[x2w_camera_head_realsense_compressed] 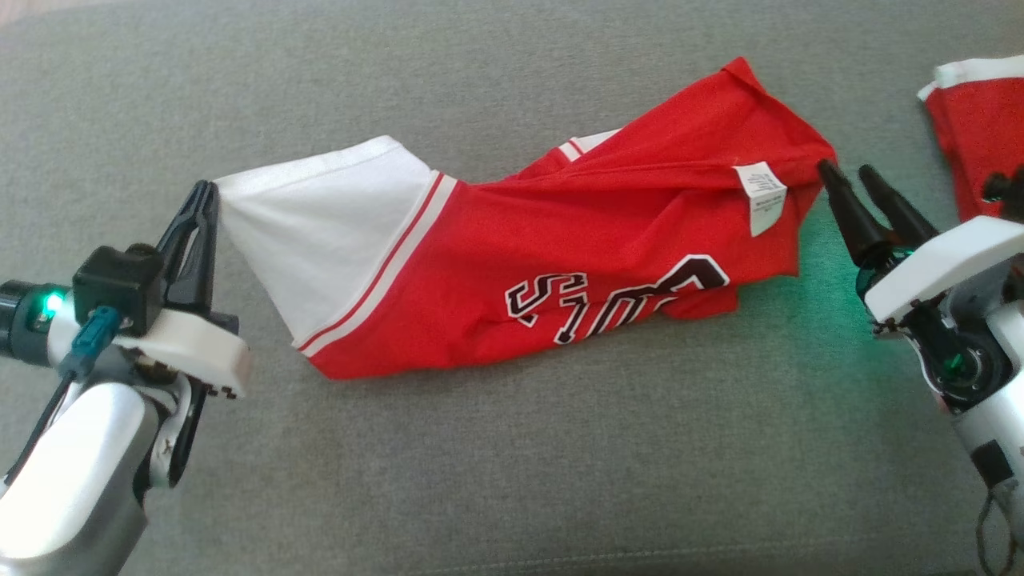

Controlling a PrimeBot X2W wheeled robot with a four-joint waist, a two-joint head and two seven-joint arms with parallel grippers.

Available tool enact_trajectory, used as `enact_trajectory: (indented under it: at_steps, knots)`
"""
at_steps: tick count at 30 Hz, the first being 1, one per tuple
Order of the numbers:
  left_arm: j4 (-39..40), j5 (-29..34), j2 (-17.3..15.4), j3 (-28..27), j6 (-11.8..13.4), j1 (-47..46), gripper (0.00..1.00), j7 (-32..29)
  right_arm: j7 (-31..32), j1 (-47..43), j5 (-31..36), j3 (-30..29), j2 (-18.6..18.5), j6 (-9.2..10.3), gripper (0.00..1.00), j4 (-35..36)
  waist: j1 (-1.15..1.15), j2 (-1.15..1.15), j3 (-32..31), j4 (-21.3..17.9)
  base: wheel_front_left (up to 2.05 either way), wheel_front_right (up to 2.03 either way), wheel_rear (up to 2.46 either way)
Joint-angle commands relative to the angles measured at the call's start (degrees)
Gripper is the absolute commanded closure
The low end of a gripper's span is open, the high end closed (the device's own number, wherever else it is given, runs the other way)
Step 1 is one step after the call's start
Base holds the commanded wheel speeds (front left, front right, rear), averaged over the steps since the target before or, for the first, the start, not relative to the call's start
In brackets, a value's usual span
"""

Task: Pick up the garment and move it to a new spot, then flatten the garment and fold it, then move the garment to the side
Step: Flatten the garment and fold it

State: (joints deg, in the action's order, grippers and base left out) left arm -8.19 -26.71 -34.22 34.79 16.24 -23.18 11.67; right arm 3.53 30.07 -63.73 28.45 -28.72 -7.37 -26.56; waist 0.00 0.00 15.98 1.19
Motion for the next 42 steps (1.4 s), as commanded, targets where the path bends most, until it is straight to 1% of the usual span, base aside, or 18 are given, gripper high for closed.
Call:
enact_trajectory:
  at_steps: [1, 6, 16, 20, 22, 23, 24, 26, 28, 29, 30, 31, 32, 33, 35, 36, 37, 42]
  knots:
    - [1.67, 0.6, -2.96, -2.74, 0.61, -2.64, 1.0, -0.01, 0.32, 1.09, -1.31, 1.17, -1.77, -0.12, 0.0, 1.44, 0.0, 0.0, 0.24, 0.4, 0.0, 0.0, 0.0]
    - [2.1, 0.74, -2.9, -2.4, 0.85, -2.86, 1.0, -0.33, -0.46, 2.49, -5.62, 4.47, -3.36, -0.12, 0.0, 1.41, 0.0, 0.0, 0.38, 1.0, 0.0, 0.0, 0.0]
    - [1.99, 0.59, -2.86, -2.01, 0.8, -3.28, 1.0, -0.36, -4.15, 5.28, -8.47, 10.86, -6.01, -0.12, 0.0, 0.6, 0.0, 0.0, 0.41, 1.13, 0.0, 0.0, 0.0]
    - [1.9, 0.59, -2.74, -1.82, 0.75, -3.48, 1.0, -0.31, -4.94, 6.2, -9.42, 12.42, -6.34, -0.12, 0.05, -0.07, 0.0, 0.0, 0.57, 1.14, 0.0, 0.0, 0.0]
    - [1.93, 0.63, -2.66, -1.59, 0.65, -3.64, 1.0, -0.39, -5.52, 6.82, -10.09, 13.26, -6.56, -0.12, 0.12, -0.61, 0.0, 0.0, 0.71, 1.23, 0.0, 0.0, 0.0]
    - [1.93, 0.67, -2.62, -1.47, 0.6, -3.74, 1.0, -0.42, -5.73, 7.08, -10.45, 13.67, -6.68, -0.12, 0.18, -0.93, 0.0, 0.0, 0.75, 1.32, 0.0, 0.0, 0.0]
    - [1.86, 0.69, -2.62, -1.37, 0.5, -3.85, 1.0, -0.42, -5.92, 7.36, -10.75, 14.09, -6.81, -0.12, 0.16, -1.27, 0.0, 0.0, 0.81, 1.41, 0.0, 0.0, 0.0]
    - [1.72, 0.74, -2.56, -1.21, 0.35, -4.12, 1.0, -0.37, -6.36, 7.88, -11.33, 14.87, -7.03, -0.12, 0.18, -2.06, 0.0, 0.0, 0.89, 1.63, 0.0, 0.0, 0.0]
    - [1.67, 0.84, -2.47, -1.02, 0.34, -4.32, 1.0, -0.42, -6.8, 8.39, -11.53, 15.75, -7.22, -0.12, 0.15, -3.23, 0.0, 0.0, 0.93, 1.84, 0.0, 0.0, 0.0]
    - [1.65, 0.88, -2.43, -0.93, 0.34, -4.42, 1.0, -0.44, -7.02, 8.62, -11.71, 16.17, -7.25, -0.12, 0.15, -3.72, 0.0, 0.0, 0.96, 1.93, 0.0, 0.0, 0.0]
    - [1.62, 0.91, -2.38, -0.83, 0.33, -4.51, 1.0, -0.46, -7.2, 8.83, -11.98, 16.54, -7.26, -0.12, 0.22, -4.21, 0.0, 0.0, 0.97, 2.02, 0.0, 0.0, 0.0]
    - [1.57, 0.95, -2.35, -0.74, 0.31, -4.59, 1.0, -0.46, -7.39, 9.03, -12.24, 16.9, -7.28, -0.12, 0.22, -4.62, 0.0, 0.0, 0.97, 2.12, 0.0, 0.0, 0.0]
    - [1.52, 0.97, -2.32, -0.65, 0.28, -4.65, 1.0, -0.47, -7.6, 9.2, -12.52, 17.24, -7.3, -0.12, 0.26, -4.94, 0.0, 0.0, 0.96, 2.19, 0.0, 0.0, 0.0]
    - [1.46, 0.96, -2.29, -0.57, 0.23, -4.71, 1.0, -0.46, -7.77, 9.34, -12.86, 17.56, -7.32, -0.12, 0.45, -5.21, 0.0, 0.0, 0.94, 2.27, 0.0, 0.0, 0.0]
    - [1.3, 0.91, -2.31, -0.5, 0.16, -4.78, 1.0, -0.4, -7.68, 9.53, -13.82, 18.17, -7.34, -0.12, 0.65, -5.57, 0.0, 0.0, 0.91, 2.35, 0.0, 0.0, 0.0]
    - [1.26, 0.89, -2.31, -0.48, 0.17, -4.79, 1.0, -0.39, -7.81, 9.72, -14.01, 18.56, -7.42, -0.12, 0.85, -5.43, 0.0, 0.0, 0.92, 2.36, 0.0, 0.0, 0.0]
    - [1.25, 0.88, -2.32, -0.46, 0.21, -4.81, 1.0, -0.37, -8.08, 9.86, -14.21, 18.9, -7.54, -0.12, 1.0, -5.3, 0.0, 0.0, 0.93, 2.35, 0.0, 0.0, 0.0]
    - [1.25, 1.3, -2.63, -0.49, 0.03, -5.46, 1.0, 0.32, -11.24, 11.11, -14.4, 20.35, -8.68, -0.12, 1.0, -3.01, 0.0, 0.0, 0.49, 2.03, 0.0, 0.0, 0.0]
